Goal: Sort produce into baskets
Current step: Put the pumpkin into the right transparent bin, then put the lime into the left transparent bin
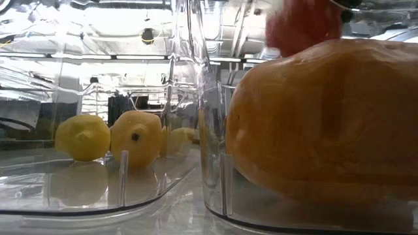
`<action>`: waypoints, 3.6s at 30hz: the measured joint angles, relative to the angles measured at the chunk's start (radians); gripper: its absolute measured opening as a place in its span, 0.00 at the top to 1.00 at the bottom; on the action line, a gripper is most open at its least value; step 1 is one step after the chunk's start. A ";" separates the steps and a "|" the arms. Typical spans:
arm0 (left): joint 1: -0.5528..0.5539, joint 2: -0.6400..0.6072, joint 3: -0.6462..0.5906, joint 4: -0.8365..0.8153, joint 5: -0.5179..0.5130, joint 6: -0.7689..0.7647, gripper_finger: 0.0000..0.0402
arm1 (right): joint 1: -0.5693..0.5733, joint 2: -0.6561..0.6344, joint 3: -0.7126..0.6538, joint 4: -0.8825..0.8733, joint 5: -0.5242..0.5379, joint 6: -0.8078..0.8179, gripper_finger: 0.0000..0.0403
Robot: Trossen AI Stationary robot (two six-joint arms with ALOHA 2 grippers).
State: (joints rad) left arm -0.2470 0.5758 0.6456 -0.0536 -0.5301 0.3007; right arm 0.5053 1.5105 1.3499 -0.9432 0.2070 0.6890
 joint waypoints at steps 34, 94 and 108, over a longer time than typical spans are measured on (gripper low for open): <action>0.000 0.000 0.000 -0.010 -0.001 0.017 0.40 | 0.169 0.059 -0.314 0.163 -0.264 0.564 0.25; 0.000 0.000 0.000 -0.018 -0.031 0.039 0.40 | -0.055 0.207 -0.099 0.696 -0.006 -0.408 0.39; 0.000 0.000 0.000 -0.018 -0.029 0.047 0.40 | -0.201 0.327 -0.031 0.794 -0.182 -0.564 0.32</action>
State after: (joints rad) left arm -0.2474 0.5755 0.6456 -0.0717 -0.5591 0.3477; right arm 0.3038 1.8378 1.3189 -0.1497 0.0254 0.1246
